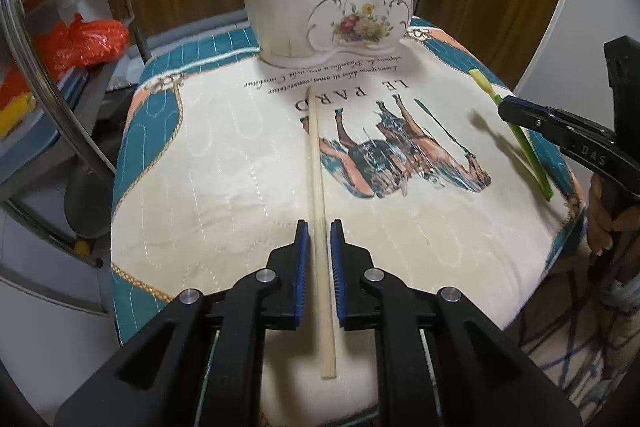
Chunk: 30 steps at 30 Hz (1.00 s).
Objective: Organize utensils
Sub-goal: 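Grasp the wooden chopstick with the left tool while the right tool holds the green spoon, then lift the chopstick over the tall holder while the right tool lifts the green spoon over the small holder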
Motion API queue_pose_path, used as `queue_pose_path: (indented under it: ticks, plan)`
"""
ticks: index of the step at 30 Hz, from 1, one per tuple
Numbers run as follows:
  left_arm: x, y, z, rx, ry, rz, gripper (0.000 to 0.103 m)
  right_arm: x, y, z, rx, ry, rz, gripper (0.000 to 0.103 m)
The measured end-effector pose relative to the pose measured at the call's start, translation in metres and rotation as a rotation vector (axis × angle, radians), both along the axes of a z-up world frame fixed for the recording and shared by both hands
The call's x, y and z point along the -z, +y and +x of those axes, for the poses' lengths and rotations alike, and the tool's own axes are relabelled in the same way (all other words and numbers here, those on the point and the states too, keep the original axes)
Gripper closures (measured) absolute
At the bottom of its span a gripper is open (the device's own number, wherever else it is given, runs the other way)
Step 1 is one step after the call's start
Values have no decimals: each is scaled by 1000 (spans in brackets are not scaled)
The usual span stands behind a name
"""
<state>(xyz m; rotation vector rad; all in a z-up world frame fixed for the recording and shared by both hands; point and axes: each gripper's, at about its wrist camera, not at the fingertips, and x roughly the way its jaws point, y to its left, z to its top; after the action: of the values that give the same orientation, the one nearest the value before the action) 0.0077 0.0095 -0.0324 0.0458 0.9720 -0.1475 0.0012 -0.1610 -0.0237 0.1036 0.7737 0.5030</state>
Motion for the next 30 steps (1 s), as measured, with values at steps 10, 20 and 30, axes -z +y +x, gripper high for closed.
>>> queue_pose_path:
  ticks: [10,20,30]
  plan:
    - [5,5,-7,8,-121,-3,97,-7,3,-7,-4,-58,-2,93]
    - [-31,24,-29,153,-305,-135,97,-24,7,-10,-11,-134,23,93]
    - [-103,66,2,115,-640,-345,97,-62,16,4,15,-255,73,93]
